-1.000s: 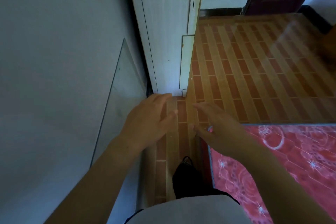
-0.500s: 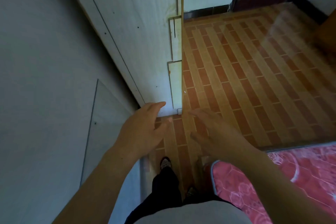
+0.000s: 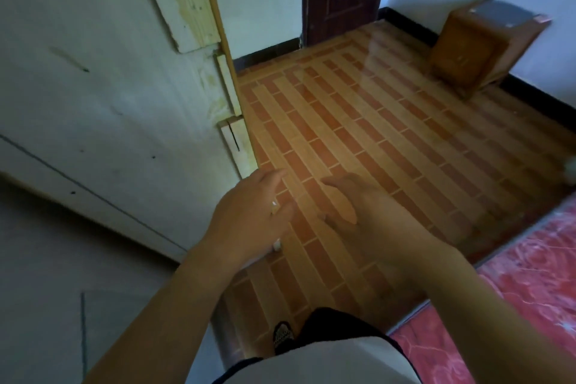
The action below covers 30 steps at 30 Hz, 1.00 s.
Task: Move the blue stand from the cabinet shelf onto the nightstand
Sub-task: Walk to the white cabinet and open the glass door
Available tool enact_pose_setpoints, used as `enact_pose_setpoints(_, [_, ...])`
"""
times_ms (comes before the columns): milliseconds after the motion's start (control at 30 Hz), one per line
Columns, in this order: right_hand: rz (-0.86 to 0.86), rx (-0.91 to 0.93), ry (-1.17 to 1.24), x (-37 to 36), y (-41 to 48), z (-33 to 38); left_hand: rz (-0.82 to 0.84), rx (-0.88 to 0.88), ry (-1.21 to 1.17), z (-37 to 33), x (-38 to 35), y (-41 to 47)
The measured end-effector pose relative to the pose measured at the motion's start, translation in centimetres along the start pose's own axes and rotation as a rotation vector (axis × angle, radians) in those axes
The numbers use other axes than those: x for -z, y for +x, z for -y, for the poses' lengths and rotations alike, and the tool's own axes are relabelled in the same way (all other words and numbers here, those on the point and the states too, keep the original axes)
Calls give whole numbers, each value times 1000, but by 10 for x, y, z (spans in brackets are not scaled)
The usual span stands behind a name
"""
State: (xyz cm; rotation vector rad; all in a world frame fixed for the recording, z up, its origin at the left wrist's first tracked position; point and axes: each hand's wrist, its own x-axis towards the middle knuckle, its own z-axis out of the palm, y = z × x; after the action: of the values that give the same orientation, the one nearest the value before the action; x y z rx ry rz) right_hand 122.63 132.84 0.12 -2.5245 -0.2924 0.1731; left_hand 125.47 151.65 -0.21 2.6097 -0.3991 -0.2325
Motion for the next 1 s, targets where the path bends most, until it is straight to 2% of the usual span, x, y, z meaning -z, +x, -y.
enact_pose_setpoints(167, [-62, -81, -9, 20, 28, -27, 98, -103, -48, -7, 6, 61])
enact_pose_setpoints(333, [-92, -156, 11, 36, 73, -65, 120, -146, -14, -16, -4, 127])
enact_pose_setpoints(500, [-91, -130, 2, 67, 140, -120, 159, -146, -3, -35, -13, 215])
enact_pose_setpoints(633, [-44, -112, -18, 109, 194, -169, 166, -97, -6, -60, -13, 299])
enact_pose_setpoints(767, [26, -83, -56, 154, 246, -209, 96, -27, -13, -77, -2, 371])
enact_pose_setpoints(1000, [80, 9, -112, 195, 349, -244, 18, 83, -52, -76, 11, 447])
